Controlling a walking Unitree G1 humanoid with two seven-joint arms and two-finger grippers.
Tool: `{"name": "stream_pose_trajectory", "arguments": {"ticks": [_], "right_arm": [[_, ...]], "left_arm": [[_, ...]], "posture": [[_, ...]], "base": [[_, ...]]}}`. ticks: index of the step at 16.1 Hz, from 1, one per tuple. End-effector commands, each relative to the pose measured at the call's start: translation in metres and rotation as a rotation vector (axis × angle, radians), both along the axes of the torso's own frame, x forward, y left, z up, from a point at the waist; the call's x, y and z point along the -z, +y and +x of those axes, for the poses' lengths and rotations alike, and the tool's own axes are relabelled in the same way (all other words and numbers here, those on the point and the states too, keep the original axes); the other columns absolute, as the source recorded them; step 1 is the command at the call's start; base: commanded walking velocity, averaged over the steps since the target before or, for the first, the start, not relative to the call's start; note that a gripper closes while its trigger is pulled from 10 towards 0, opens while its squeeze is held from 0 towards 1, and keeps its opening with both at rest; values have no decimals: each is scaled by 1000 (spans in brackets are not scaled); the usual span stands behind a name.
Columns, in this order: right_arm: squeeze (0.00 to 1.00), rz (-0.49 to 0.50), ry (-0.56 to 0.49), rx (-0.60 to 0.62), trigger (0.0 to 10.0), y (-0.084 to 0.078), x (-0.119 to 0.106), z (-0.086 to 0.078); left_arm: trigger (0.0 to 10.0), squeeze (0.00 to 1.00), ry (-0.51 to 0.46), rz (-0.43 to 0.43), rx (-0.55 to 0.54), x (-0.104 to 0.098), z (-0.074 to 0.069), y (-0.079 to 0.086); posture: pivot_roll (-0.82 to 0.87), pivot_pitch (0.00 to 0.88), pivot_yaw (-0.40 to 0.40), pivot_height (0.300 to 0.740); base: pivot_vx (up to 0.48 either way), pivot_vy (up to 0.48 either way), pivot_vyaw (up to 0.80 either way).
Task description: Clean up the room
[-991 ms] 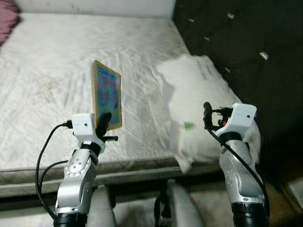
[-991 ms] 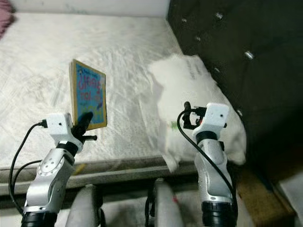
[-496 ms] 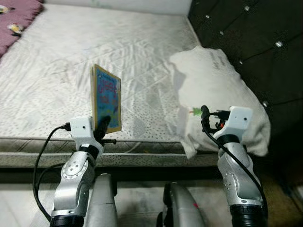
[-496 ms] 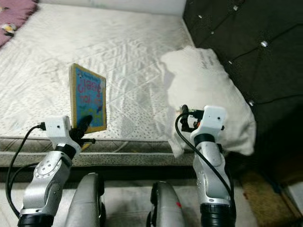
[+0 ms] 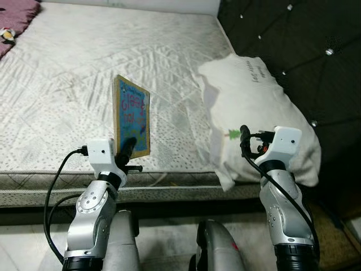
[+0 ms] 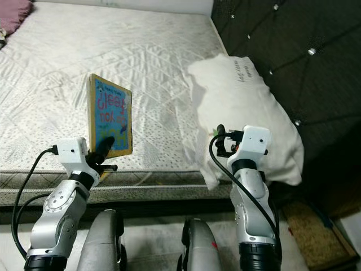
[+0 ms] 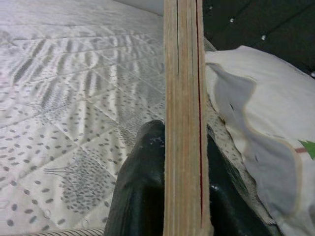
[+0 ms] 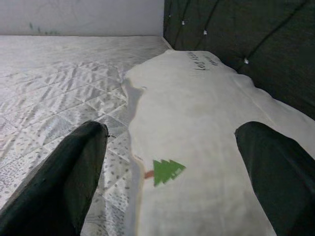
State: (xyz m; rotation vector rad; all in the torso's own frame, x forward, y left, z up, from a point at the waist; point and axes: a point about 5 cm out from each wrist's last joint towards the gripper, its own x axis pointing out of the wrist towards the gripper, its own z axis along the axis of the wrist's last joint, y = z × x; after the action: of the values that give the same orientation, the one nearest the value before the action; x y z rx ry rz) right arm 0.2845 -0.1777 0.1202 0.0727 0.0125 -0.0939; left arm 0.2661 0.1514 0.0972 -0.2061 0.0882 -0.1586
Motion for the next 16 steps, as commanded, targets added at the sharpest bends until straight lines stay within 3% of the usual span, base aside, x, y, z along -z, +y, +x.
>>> {"name": "stream_pose_trajectory", "arguments": {"ticks": [1,8,16], "right_arm": [[0,-9,-6,6,10000,-3,-3,1],[0,-14,-2,9,10000,-3,-2,0],[0,-16,1,12,10000,-5,-2,-1]], "left_arm": [[10000,0,-72,-6,17,-15,3,-4],[10000,0,-72,-15,26,-14,3,-5],[10000,0,-69,-19,28,-14,3,-6]], "posture": [[-15,86,-87,627],[-18,89,-88,627],[-22,92,-87,627]], "base": [[307,0,0],[325,0,0],[60,0,0]]}}
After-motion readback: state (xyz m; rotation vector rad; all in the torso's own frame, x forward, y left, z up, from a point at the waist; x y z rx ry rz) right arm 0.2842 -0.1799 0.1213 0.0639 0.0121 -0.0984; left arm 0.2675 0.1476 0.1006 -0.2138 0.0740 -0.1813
